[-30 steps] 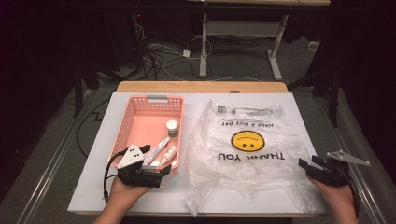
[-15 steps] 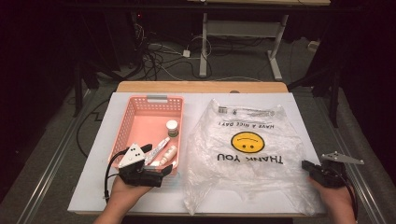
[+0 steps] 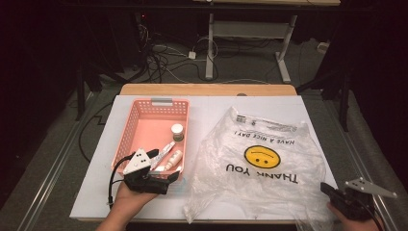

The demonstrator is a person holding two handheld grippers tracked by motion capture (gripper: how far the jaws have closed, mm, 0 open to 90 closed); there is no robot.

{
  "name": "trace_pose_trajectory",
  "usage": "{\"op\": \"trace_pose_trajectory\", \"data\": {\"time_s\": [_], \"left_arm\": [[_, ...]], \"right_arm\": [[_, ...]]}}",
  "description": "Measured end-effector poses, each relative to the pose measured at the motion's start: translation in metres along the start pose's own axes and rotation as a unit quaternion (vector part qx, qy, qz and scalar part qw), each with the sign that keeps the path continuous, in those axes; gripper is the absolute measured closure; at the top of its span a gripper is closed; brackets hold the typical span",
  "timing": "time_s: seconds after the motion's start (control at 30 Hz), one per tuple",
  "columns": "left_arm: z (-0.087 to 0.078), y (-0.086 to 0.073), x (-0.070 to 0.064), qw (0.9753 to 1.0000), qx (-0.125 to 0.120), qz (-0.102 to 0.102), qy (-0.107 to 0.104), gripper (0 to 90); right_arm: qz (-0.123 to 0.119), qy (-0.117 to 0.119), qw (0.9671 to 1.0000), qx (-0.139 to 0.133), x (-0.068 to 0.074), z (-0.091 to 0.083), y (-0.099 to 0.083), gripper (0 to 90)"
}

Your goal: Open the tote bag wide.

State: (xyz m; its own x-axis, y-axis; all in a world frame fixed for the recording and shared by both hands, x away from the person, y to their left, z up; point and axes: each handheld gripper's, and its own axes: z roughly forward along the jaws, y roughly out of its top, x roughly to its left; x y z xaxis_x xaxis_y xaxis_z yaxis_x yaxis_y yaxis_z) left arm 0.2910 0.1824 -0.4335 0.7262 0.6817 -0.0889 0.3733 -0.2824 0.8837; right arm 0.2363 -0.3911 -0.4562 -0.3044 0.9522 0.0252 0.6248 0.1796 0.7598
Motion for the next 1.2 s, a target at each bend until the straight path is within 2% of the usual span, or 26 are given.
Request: {"op": "trace_pose_trajectory", "data": {"time_s": [0.1,0.13,0.2,0.23,0.27,0.3,0.33,0.37,0.43,0.47,0.57,0.6,0.63,0.67,0.7,0.83,0.87,0.9,0.93,1.0,1.03,1.1,1.17,1.2], "left_arm": [[0.000,0.000,-0.001,1.0000,-0.001,0.004,0.001,0.0],[0.000,0.000,-0.001,1.0000,-0.002,0.004,0.000,0.0],[0.000,0.000,-0.001,1.0000,0.001,0.000,-0.003,0.0],[0.000,0.000,-0.001,1.0000,0.003,-0.004,-0.004,0.0],[-0.001,0.001,0.000,0.9999,0.003,-0.009,-0.005,0.0],[-0.001,0.001,0.000,0.9999,0.002,-0.011,-0.005,0.0],[-0.001,0.001,0.000,0.9999,0.000,-0.014,-0.005,0.0],[-0.002,0.001,0.000,0.9999,-0.003,-0.015,-0.005,0.0],[-0.002,0.001,0.000,0.9998,-0.005,-0.016,-0.005,0.0],[-0.002,0.001,0.001,0.9998,-0.005,-0.016,-0.006,0.0],[-0.003,0.001,0.000,0.9999,-0.006,-0.015,-0.005,0.0],[-0.003,0.001,0.000,0.9999,-0.006,-0.014,-0.005,0.0],[-0.003,0.001,0.000,0.9999,-0.007,-0.014,-0.005,0.0],[-0.003,0.001,-0.001,0.9999,-0.008,-0.013,-0.005,0.0],[-0.003,0.001,-0.001,0.9999,-0.008,-0.012,-0.005,0.0],[-0.003,0.001,-0.001,0.9999,-0.010,-0.009,-0.010,0.0],[-0.002,0.001,-0.002,0.9999,-0.008,-0.008,-0.009,0.0],[-0.002,0.001,-0.002,0.9999,-0.008,-0.008,-0.009,0.0],[-0.003,0.001,-0.002,0.9999,-0.008,-0.008,-0.008,0.0],[-0.003,0.000,-0.003,0.9999,-0.007,-0.006,-0.007,0.0],[-0.004,0.000,-0.003,0.9999,-0.006,-0.005,-0.007,0.0],[-0.004,0.000,-0.003,0.9999,-0.008,-0.007,-0.007,0.0],[-0.004,-0.001,-0.003,0.9999,-0.007,-0.007,-0.006,0.0],[-0.004,-0.001,-0.003,0.9999,-0.006,-0.007,-0.006,0.0]], "right_arm": [[0.006,0.011,0.9999,0.005,0.003,-0.008,-0.013,90.0],[0.009,0.010,0.9999,0.005,0.003,-0.010,-0.016,86.0],[0.013,0.010,0.9999,-0.003,0.004,-0.015,-0.017,68.5],[0.013,0.010,0.9999,-0.003,0.004,-0.015,-0.017,68.5],[0.013,0.008,0.9998,-0.014,0.005,-0.017,-0.013,62.3],[0.008,0.009,0.9992,-0.039,0.005,-0.020,0.000,55.8],[0.008,0.009,0.9992,-0.039,0.005,-0.020,0.000,55.8],[-0.014,0.011,0.9985,-0.053,0.004,-0.014,0.019,51.9],[-0.019,0.008,0.9982,-0.056,0.002,-0.010,0.027,50.6],[-0.027,0.007,0.9982,-0.053,-0.007,0.006,0.048,49.6],[-0.047,-0.010,0.9981,-0.040,-0.017,0.032,0.071,48.0],[-0.047,-0.010,0.9981,-0.040,-0.017,0.032,0.071,48.0],[-0.026,0.004,0.9987,-0.043,-0.027,0.052,0.083,44.4],[-0.020,0.004,0.9989,-0.042,-0.031,0.062,0.088,42.3],[-0.020,0.004,0.9989,-0.042,-0.031,0.062,0.088,42.3],[0.000,0.003,0.9995,-0.030,-0.049,0.097,0.106,33.7],[0.022,0.004,0.9996,-0.018,-0.059,0.115,0.114,24.4],[0.022,0.004,0.9996,-0.018,-0.059,0.115,0.114,24.4],[0.025,0.005,0.9996,-0.009,-0.062,0.121,0.116,20.2],[0.022,0.004,0.9997,0.006,-0.065,0.135,0.120,16.2],[0.022,0.010,0.9996,0.017,-0.067,0.147,0.121,14.6],[0.017,0.012,0.9995,0.024,-0.066,0.151,0.120,14.6],[-0.006,0.017,0.9984,0.054,-0.064,0.161,0.118,14.9],[-0.027,0.005,0.9980,0.057,-0.060,0.162,0.116,18.8]]}}
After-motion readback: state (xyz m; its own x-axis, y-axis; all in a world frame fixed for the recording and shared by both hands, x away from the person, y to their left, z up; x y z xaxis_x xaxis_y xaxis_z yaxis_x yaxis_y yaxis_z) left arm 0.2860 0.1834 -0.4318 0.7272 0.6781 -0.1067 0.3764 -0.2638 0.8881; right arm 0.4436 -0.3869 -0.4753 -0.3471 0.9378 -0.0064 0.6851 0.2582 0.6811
